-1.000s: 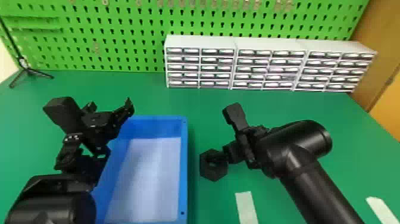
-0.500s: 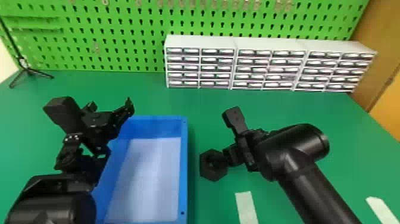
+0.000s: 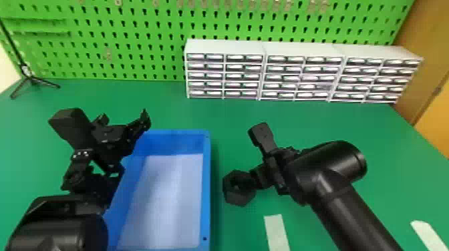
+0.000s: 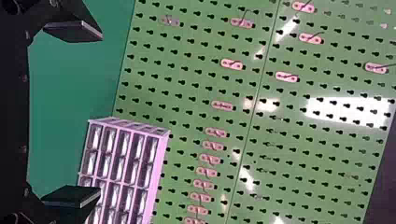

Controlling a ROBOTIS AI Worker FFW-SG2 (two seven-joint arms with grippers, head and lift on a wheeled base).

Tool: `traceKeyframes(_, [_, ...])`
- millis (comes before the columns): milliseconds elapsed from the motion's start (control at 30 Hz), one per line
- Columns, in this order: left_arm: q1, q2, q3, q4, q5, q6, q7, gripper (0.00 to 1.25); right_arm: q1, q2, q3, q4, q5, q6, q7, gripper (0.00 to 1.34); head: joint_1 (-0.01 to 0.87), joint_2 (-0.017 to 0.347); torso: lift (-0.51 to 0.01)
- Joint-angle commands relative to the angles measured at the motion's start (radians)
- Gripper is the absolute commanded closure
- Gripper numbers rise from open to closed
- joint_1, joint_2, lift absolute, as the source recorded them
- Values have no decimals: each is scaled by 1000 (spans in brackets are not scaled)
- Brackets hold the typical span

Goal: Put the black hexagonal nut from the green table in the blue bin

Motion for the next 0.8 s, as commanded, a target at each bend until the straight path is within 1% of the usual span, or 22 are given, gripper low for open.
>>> traceKeyframes(0, [0,0,0,0,0,0,0,122,0,0,3,0,6,0,0,262,692,8,-97])
traceKeyframes(67, [0,0,0,0,0,0,0,122,-2,0,4,0,8,0,0,338,692,8,-97])
traceKeyframes(100, [0,0,0,0,0,0,0,122,-2,0,6,0,9,0,0,409,692,8,-97])
traceKeyframes(133, [0,0,0,0,0,0,0,122,-2,2,6,0,11,0,0,545,692,8,-97])
traceKeyframes(167, [0,0,0,0,0,0,0,122,-2,2,6,0,12,0,0,653,692,8,-97])
traceKeyframes(233, [0,0,0,0,0,0,0,122,0,2,8,0,14,0,-1,794,692,8,-97])
traceKeyframes(533, [2,0,0,0,0,0,0,124,-2,2,29,-1,31,3,0,947,692,8,-97])
traceKeyframes(633, [0,0,0,0,0,0,0,124,-3,2,34,-3,34,0,0,1016,692,8,-97])
traceKeyframes(767, [2,0,0,0,0,0,-2,124,-3,2,38,-6,41,-6,0,1016,692,8,-97])
